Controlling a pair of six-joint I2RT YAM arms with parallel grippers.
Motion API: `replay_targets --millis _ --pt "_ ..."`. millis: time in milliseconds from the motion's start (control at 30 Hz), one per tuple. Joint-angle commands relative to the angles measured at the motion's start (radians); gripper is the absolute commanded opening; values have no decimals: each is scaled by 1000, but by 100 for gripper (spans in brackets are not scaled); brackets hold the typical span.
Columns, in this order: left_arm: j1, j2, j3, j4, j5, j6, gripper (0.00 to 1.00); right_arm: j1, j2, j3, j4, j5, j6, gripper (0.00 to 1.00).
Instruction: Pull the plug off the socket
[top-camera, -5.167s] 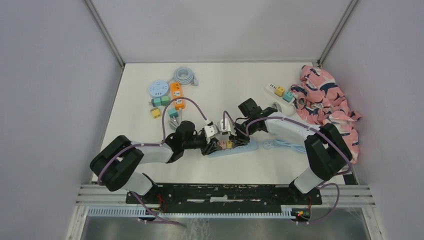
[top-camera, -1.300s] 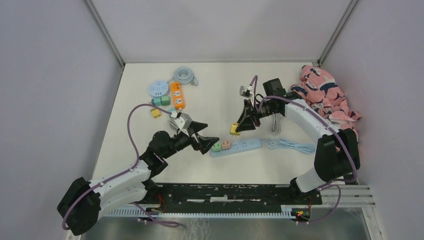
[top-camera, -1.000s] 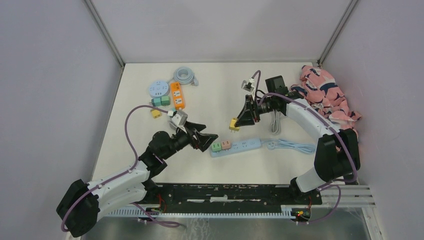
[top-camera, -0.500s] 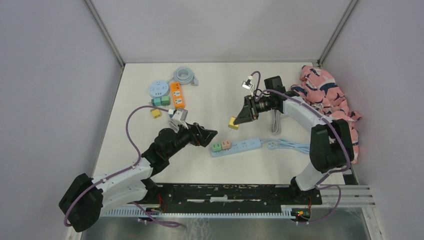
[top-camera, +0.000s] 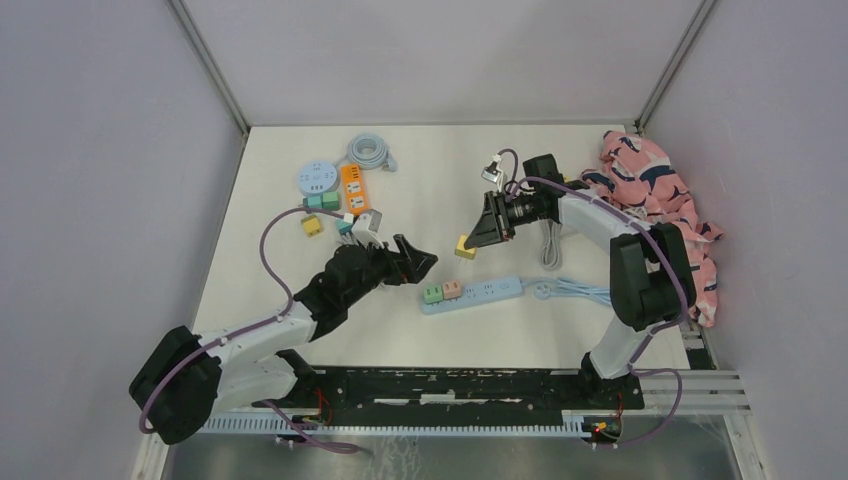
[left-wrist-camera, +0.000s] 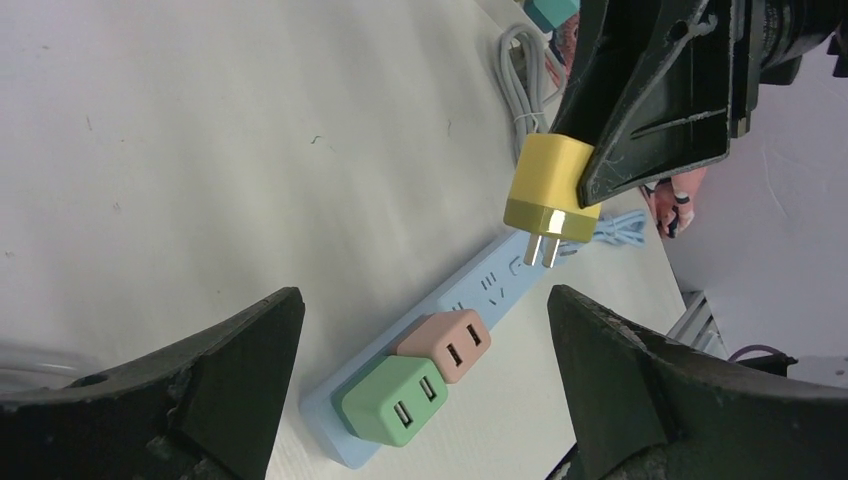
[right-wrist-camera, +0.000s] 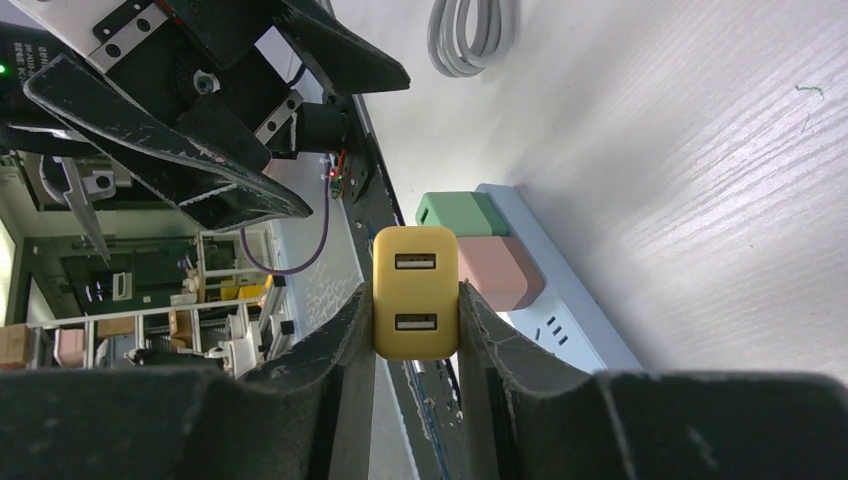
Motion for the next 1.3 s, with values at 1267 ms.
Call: replay_targets --millis 1267 --pt "-307 463 734 -609 -413 114 68 -12 53 69 -16 18 57 3"
